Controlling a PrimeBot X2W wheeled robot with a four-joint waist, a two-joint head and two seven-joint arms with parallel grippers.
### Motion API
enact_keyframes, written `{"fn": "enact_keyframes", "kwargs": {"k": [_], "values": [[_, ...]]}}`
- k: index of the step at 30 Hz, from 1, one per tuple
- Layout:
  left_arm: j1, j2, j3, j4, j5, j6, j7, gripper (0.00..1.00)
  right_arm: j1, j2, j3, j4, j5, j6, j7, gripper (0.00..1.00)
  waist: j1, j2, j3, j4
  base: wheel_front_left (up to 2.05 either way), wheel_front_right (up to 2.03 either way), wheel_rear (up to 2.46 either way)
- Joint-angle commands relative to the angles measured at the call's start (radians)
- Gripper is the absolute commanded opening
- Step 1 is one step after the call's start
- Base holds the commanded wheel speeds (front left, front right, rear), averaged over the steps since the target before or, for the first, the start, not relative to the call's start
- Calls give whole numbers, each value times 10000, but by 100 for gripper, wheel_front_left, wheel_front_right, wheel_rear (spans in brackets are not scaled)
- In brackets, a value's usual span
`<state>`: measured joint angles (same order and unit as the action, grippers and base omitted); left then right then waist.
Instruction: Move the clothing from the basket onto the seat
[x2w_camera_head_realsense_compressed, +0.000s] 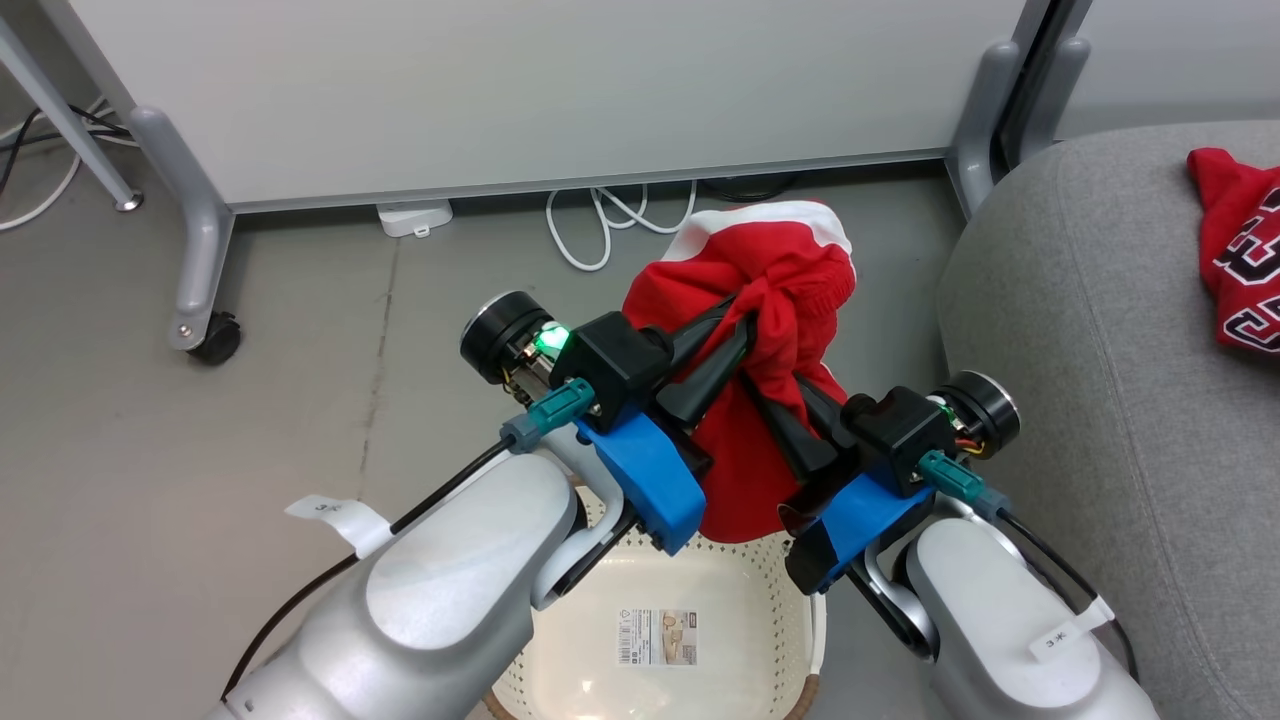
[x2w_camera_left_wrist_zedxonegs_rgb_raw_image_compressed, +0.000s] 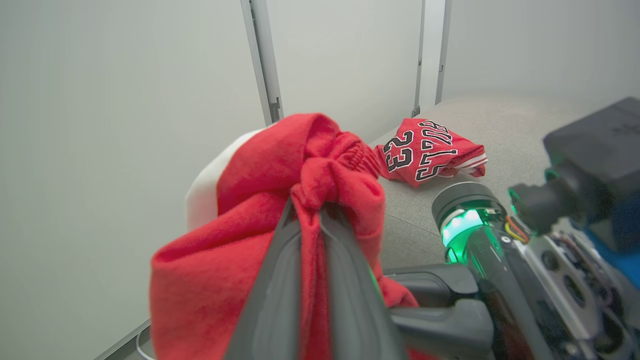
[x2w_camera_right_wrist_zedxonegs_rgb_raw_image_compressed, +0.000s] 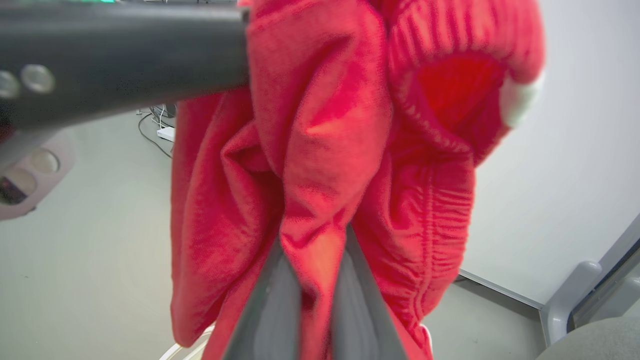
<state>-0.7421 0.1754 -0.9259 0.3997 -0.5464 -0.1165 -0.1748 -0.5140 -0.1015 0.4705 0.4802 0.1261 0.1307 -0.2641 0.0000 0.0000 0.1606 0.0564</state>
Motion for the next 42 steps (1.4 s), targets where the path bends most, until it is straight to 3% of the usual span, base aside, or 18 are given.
{"fn": "enact_keyframes", "kwargs": {"k": [1, 31, 32, 33, 34, 42], "values": [[-141, 19, -25, 41, -59, 0, -49, 0, -48, -37, -20, -55, 97, 2, -4, 0, 0, 0, -14, -10, 0, 0, 0], [-176, 131, -226, 212, -128, 166, -181, 0, 173, -94, 26, -221, 253, 3, -6, 0, 0, 0, -111, -67, 0, 0, 0], [-170, 123, -210, 219, -155, 189, -183, 18, 173, -95, 28, -226, 261, 3, -6, 0, 0, 0, -110, -67, 0, 0, 0], [-166, 116, -204, 223, -166, 211, -182, 88, 175, -95, 32, -234, 265, 2, -6, 0, 0, 0, -111, -66, 0, 0, 0], [-164, 112, -206, 234, -157, 218, -170, 100, 180, -97, 31, -245, 264, 3, -6, 0, 0, 0, -116, -66, 0, 0, 0], [-174, 153, -231, 225, -83, 356, -291, 100, 235, -87, -60, -390, 265, 3, -6, 0, 0, 0, -110, -56, 0, 0, 0]]}}
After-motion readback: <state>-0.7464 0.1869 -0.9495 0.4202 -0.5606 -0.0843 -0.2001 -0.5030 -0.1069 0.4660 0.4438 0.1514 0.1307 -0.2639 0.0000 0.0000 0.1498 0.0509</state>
